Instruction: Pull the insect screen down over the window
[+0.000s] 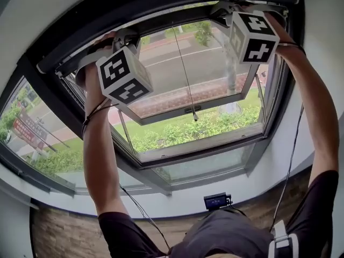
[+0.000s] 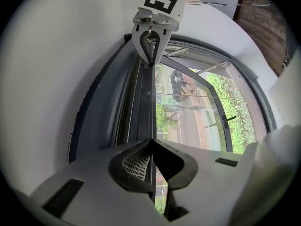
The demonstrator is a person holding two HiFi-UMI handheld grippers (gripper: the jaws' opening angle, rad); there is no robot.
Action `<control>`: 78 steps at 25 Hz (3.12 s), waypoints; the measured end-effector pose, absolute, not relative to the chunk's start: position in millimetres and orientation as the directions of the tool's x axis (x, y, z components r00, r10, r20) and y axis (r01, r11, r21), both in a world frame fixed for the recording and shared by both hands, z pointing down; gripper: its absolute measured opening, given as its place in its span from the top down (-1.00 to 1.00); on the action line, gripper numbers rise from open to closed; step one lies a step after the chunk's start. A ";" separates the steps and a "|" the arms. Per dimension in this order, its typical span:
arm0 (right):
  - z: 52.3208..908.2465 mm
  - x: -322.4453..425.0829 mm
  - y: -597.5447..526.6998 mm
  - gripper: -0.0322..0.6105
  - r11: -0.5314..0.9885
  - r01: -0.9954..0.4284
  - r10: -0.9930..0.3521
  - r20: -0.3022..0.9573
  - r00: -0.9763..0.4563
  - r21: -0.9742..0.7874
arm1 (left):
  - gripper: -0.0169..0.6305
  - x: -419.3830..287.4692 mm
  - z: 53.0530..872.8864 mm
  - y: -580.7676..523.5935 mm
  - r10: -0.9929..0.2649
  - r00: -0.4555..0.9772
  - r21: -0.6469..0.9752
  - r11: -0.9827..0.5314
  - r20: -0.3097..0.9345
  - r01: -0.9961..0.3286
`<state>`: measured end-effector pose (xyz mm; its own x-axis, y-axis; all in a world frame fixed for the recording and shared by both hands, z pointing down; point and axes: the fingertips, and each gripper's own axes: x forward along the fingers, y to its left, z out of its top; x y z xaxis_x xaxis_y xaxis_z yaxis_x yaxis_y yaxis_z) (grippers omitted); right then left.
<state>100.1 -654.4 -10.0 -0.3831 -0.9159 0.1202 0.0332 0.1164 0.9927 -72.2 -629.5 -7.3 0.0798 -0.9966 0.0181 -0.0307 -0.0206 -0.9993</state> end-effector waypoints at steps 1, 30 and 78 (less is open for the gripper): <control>1.5 100.4 -654.6 0.83 0.138 0.042 -0.913 0.144 -0.382 0.990 | 0.87 -72.3 4.1 -629.6 -0.996 0.080 -0.999 -0.043 0.040 -0.030; 174.3 102.0 -671.5 0.83 0.337 0.112 -0.873 0.355 -0.334 0.935 | 0.89 -66.9 181.5 -650.5 -0.968 0.100 -0.969 -0.238 0.230 -0.069; 410.0 102.1 -675.5 0.83 0.652 0.187 -0.686 0.677 -0.268 0.735 | 0.89 -65.4 418.6 -653.0 -0.770 0.078 -0.765 -0.638 0.633 -0.091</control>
